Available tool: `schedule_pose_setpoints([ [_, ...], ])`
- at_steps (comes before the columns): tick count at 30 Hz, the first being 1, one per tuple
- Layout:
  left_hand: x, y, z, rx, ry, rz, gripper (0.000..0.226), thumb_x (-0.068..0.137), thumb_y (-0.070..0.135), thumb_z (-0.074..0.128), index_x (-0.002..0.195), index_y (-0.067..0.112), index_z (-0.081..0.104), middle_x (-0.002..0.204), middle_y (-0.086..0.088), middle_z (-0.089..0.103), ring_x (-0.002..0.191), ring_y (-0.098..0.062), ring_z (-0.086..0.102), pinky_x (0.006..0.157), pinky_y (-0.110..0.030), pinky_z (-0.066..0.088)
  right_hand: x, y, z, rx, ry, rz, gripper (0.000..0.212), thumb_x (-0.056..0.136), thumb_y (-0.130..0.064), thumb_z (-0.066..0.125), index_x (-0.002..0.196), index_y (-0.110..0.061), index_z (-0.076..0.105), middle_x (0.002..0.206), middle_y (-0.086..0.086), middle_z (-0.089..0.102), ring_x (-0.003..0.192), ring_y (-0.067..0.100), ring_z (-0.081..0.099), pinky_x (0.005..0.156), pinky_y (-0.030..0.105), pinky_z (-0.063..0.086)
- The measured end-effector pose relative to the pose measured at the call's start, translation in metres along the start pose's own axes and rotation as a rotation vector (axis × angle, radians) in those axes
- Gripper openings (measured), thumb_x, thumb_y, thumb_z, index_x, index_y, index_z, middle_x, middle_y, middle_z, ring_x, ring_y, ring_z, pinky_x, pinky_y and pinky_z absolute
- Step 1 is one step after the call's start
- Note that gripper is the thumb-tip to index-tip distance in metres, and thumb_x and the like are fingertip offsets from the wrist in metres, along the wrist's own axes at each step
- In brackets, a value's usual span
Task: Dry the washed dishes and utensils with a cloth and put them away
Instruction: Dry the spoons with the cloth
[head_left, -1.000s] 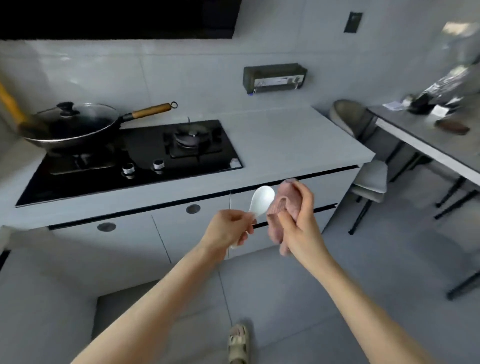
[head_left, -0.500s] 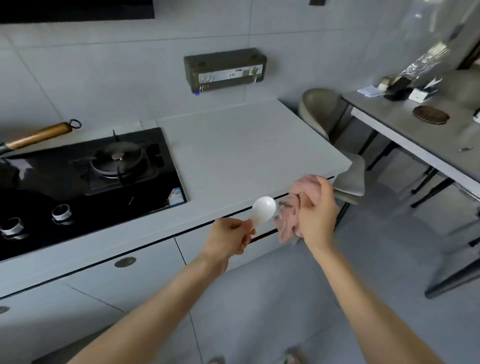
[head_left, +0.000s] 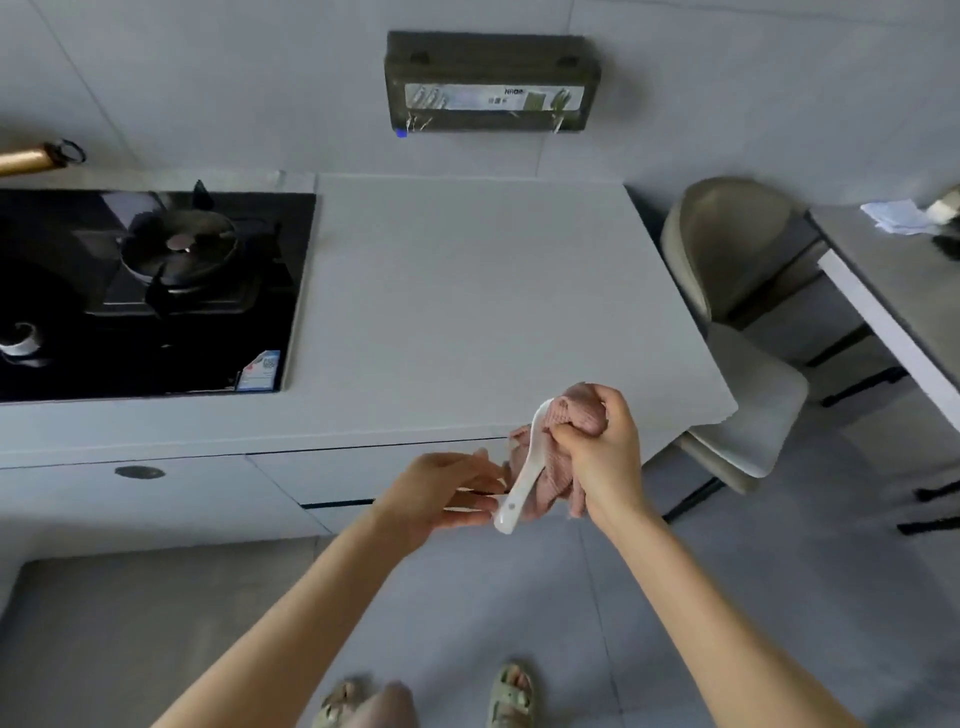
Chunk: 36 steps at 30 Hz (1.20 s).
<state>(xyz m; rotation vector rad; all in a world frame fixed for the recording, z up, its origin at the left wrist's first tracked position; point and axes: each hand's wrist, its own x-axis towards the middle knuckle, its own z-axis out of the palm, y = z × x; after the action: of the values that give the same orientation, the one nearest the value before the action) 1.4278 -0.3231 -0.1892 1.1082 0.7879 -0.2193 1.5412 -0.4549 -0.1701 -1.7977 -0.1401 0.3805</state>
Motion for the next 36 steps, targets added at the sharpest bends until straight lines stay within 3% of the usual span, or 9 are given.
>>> schedule_pose_setpoints([
  [3, 0.037, -0.017, -0.018, -0.474, 0.224, -0.121, 0.016, 0.095, 0.012, 0.051, 0.093, 0.004, 0.063, 0.092, -0.015, 0.065, 0.076, -0.026, 0.063, 0.063, -0.03, 0.059, 0.028, 0.006, -0.005, -0.062, -0.08, 0.022, 0.041, 0.079, 0.007, 0.06, 0.113, -0.016, 0.054, 0.104, -0.005, 0.063, 0.095, 0.009, 0.06, 0.079, 0.014, 0.047],
  [6, 0.075, -0.023, -0.032, -0.913, 0.304, -0.137, 0.012, 0.096, 0.003, 0.045, 0.095, 0.001, 0.057, 0.108, -0.022, 0.056, 0.087, -0.034, 0.058, 0.081, -0.039, 0.051, 0.053, 0.015, -0.001, -0.043, -0.14, 0.125, 0.04, 0.078, 0.005, 0.063, 0.111, -0.018, 0.055, 0.105, -0.001, 0.065, 0.097, 0.015, 0.064, 0.083, 0.03, 0.052],
  [9, 0.106, -0.024, -0.049, -1.085, 0.384, -0.146, 0.01, 0.096, 0.0, 0.041, 0.097, -0.002, 0.051, 0.12, -0.025, 0.049, 0.109, -0.04, 0.055, 0.089, -0.043, 0.046, 0.069, 0.021, 0.006, 0.003, -0.178, 0.243, 0.037, 0.079, 0.005, 0.064, 0.105, -0.02, 0.056, 0.102, 0.003, 0.066, 0.092, 0.022, 0.065, 0.069, 0.037, 0.057],
  [17, 0.15, -0.028, -0.071, -1.136, 0.436, -0.114, 0.044, 0.057, -0.024, 0.029, 0.082, -0.001, 0.056, 0.087, -0.016, 0.059, 0.088, -0.032, 0.056, 0.101, -0.046, 0.04, 0.089, 0.029, 0.033, -0.031, -0.161, 0.291, 0.036, 0.079, 0.007, 0.065, 0.101, -0.02, 0.057, 0.1, 0.004, 0.067, 0.092, 0.024, 0.065, 0.082, 0.041, 0.055],
  [23, 0.173, -0.052, -0.087, -1.137, 0.469, -0.209, 0.039, 0.079, -0.021, 0.023, 0.087, 0.0, 0.055, 0.1, -0.018, 0.054, 0.106, -0.034, 0.053, 0.102, -0.049, 0.041, 0.08, 0.02, 0.04, -0.181, -0.257, 0.186, 0.052, 0.078, 0.009, 0.064, 0.109, -0.032, 0.055, 0.1, -0.005, 0.065, 0.083, 0.007, 0.065, 0.068, 0.015, 0.05],
  [26, 0.167, -0.054, -0.083, -1.179, 0.475, -0.21, 0.032, 0.087, -0.017, 0.025, 0.095, 0.0, 0.052, 0.098, -0.017, 0.05, 0.109, -0.032, 0.052, 0.106, -0.05, 0.037, 0.069, 0.006, 0.036, -0.145, -0.374, 0.25, 0.081, 0.083, 0.012, 0.057, 0.132, -0.05, 0.039, 0.092, -0.001, 0.063, 0.047, 0.007, 0.06, 0.037, 0.021, 0.042],
  [28, 0.163, -0.056, -0.081, -1.208, 0.49, -0.177, 0.047, 0.089, -0.017, 0.022, 0.124, 0.005, 0.045, 0.112, -0.018, 0.05, 0.117, -0.033, 0.051, 0.108, -0.054, 0.032, 0.061, 0.0, 0.031, -0.155, -0.446, 0.259, 0.091, 0.086, 0.013, 0.053, 0.137, -0.056, 0.024, 0.072, -0.008, 0.059, 0.03, 0.006, 0.05, 0.027, 0.015, 0.028],
  [32, 0.164, -0.062, -0.081, -1.225, 0.527, -0.129, 0.066, 0.09, -0.017, 0.015, 0.148, 0.014, 0.023, 0.15, -0.013, 0.034, 0.131, -0.038, 0.041, 0.106, -0.057, 0.031, 0.054, 0.004, 0.018, -0.239, -0.481, 0.194, 0.097, 0.084, 0.009, 0.058, 0.138, -0.062, 0.021, 0.068, 0.002, 0.05, 0.028, 0.013, 0.04, 0.032, 0.016, 0.027],
  [36, 0.157, -0.056, -0.072, -1.159, 0.587, -0.083, 0.055, 0.091, -0.017, 0.018, 0.137, 0.006, 0.036, 0.126, -0.018, 0.044, 0.124, -0.034, 0.047, 0.106, -0.05, 0.036, 0.044, 0.016, 0.001, -0.264, -0.498, 0.168, 0.098, 0.084, 0.01, 0.057, 0.137, -0.063, 0.021, 0.057, -0.011, 0.052, 0.026, 0.013, 0.04, 0.032, 0.015, 0.026],
])
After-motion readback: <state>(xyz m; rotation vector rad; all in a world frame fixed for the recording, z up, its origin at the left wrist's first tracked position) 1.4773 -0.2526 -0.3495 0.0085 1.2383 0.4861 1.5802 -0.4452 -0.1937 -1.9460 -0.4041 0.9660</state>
